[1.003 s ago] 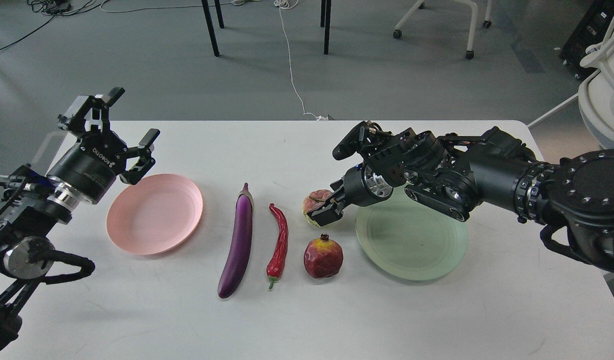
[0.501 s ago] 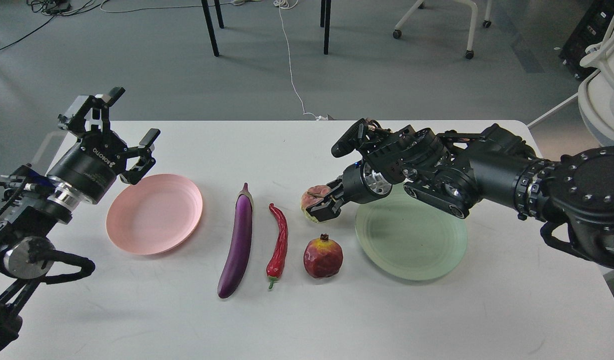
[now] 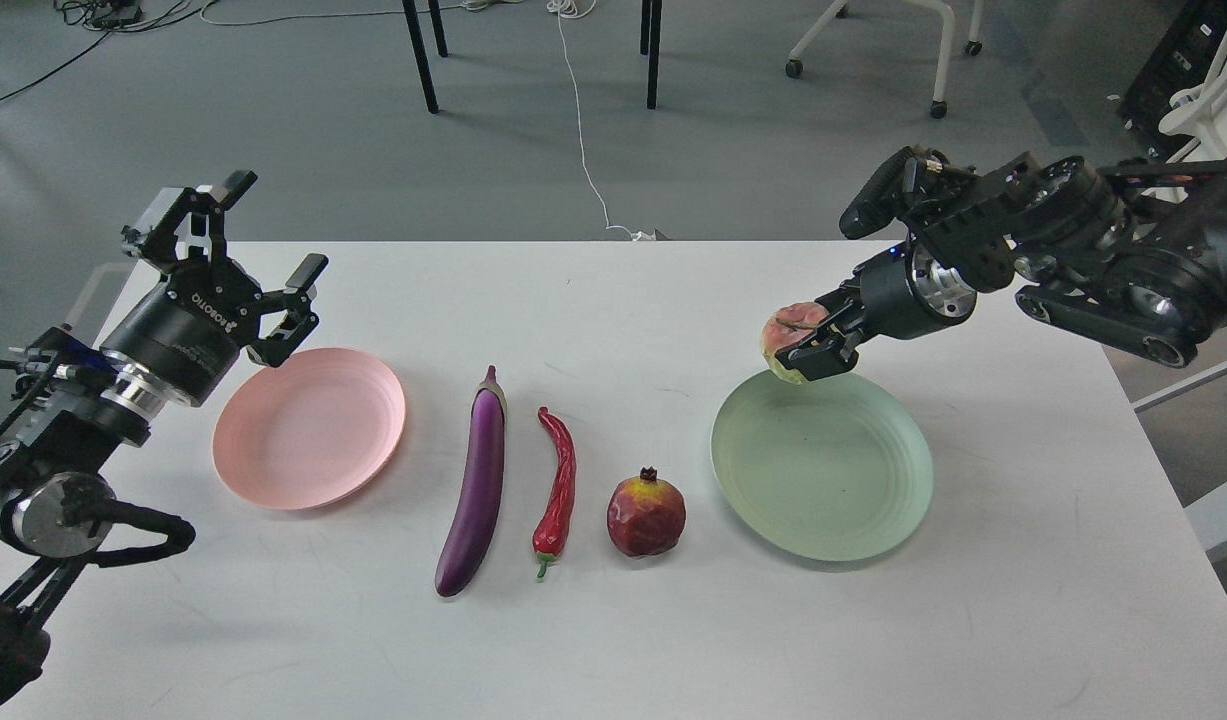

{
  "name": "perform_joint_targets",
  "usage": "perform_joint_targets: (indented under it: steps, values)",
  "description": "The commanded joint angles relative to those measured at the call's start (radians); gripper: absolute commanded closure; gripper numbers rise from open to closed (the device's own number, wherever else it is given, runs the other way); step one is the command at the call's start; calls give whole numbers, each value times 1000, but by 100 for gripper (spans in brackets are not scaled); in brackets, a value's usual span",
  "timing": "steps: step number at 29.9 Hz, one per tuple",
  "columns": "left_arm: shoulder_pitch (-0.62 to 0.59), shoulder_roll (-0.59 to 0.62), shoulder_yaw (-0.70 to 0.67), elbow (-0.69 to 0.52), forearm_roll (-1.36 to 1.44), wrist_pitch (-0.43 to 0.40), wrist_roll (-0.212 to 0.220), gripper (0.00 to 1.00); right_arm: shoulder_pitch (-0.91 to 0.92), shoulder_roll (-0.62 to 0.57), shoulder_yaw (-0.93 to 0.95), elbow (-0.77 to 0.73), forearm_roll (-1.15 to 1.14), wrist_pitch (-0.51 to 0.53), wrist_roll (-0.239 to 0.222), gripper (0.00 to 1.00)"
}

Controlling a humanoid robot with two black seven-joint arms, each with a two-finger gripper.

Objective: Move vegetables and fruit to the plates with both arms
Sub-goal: 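Lift the peach and lower it onto the green plate, release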

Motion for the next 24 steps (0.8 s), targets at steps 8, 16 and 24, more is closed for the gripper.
perform_joint_targets:
  steps: [8,16,24]
  values:
    - [0,-3,-1,-3,2,0,0,1,-124,-28,14,-14,-12,-4,0,41]
    - [0,-1,-2,-3,2,0,0,1,-106,-43,28,-2,-5,-2,0,2]
    - [0,8,-2,-10,2,0,0,1,0,-43,67,180,6,42,0,1]
